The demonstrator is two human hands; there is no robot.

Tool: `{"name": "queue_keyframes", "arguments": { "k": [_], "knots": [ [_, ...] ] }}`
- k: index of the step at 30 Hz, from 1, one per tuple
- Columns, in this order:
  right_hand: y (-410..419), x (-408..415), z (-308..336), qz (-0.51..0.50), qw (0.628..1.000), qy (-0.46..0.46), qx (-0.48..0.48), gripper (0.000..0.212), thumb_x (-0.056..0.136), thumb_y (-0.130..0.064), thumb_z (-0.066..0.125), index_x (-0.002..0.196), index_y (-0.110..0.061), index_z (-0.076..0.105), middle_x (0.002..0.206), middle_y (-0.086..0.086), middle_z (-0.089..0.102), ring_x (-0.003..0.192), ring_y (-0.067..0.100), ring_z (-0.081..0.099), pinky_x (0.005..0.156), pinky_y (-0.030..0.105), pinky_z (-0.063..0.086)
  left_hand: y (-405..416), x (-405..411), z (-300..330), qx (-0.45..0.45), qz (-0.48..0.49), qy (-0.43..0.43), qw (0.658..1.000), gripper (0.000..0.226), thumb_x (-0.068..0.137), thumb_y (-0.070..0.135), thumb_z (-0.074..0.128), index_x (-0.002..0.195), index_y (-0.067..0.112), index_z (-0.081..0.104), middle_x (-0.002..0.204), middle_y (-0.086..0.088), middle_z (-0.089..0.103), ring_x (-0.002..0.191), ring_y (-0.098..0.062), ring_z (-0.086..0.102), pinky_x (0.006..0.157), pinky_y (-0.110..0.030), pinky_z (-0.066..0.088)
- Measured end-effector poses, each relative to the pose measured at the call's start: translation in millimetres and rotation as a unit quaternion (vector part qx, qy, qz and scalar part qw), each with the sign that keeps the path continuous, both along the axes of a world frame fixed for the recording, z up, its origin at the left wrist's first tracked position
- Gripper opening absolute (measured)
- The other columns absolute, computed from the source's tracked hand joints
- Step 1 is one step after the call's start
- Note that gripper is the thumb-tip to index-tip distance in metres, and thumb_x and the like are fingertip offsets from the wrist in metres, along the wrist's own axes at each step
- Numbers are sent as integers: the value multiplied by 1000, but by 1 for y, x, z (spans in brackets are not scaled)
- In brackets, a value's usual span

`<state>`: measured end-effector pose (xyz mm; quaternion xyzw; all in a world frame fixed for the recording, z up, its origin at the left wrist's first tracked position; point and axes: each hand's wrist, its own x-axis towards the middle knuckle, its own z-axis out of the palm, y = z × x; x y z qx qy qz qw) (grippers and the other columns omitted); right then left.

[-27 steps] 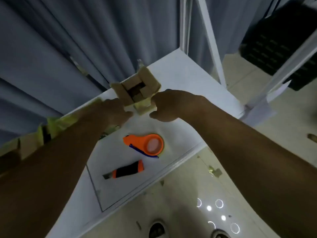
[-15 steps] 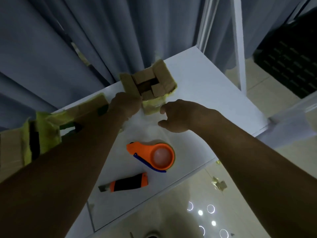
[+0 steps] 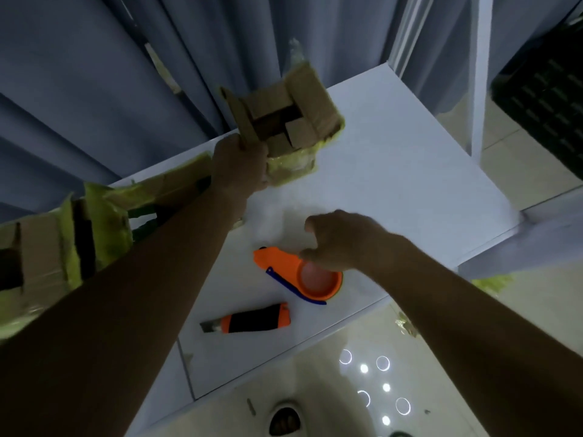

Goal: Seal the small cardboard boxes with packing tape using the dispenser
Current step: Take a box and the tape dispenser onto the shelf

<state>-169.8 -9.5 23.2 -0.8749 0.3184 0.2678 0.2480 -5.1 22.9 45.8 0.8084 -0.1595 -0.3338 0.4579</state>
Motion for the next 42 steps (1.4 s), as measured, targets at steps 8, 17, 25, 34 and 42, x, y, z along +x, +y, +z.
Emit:
{"name": "queue_keyframes", "arguments": {
  "k": [8, 17, 25, 34, 42],
  "knots": [
    [68, -7, -53, -32, 999, 13, -27, 105, 68, -57, 83, 147, -20, 25, 148, 10, 31, 127, 44, 40, 96, 54, 46, 58, -6, 3, -15, -1, -122, 992, 48, 79, 45, 48, 100, 4, 61, 100, -18, 68, 93, -35, 68, 82, -56, 57],
    [66, -20, -56, -152, 985, -59, -59, 73, 72, -42, 80, 131, -21, 43, 125, 6, 43, 108, 38, 45, 73, 44, 48, 101, -29, -14, -33, -4, -118, 992, 23, 81, 28, 56, 97, 11, 60, 91, -13, 68, 85, -33, 69, 72, -59, 58],
    [61, -70, -29, -170, 978, -74, -94, 72, 72, -43, 79, 131, -23, 44, 124, 4, 45, 107, 35, 46, 69, 39, 43, 106, -79, 6, -62, -8, -145, 987, 19, 90, 19, 57, 101, 3, 56, 98, -22, 65, 90, -39, 67, 75, -59, 57],
    [86, -197, 35, -135, 984, -80, -82, 66, 73, -41, 80, 127, -22, 46, 119, 3, 43, 111, 36, 46, 74, 40, 47, 144, -198, 56, -75, -16, -165, 983, 34, 92, 34, 51, 102, 2, 53, 100, -24, 63, 92, -42, 66, 78, -62, 55],
    [98, -315, 180, -31, 988, -71, -134, 68, 75, -39, 79, 131, -24, 44, 122, 1, 43, 114, 33, 46, 69, 36, 42, 171, -309, 188, -76, 13, -210, 975, 39, 96, 42, 49, 103, 5, 58, 95, -16, 68, 86, -35, 68, 73, -58, 57]
  ]
}}
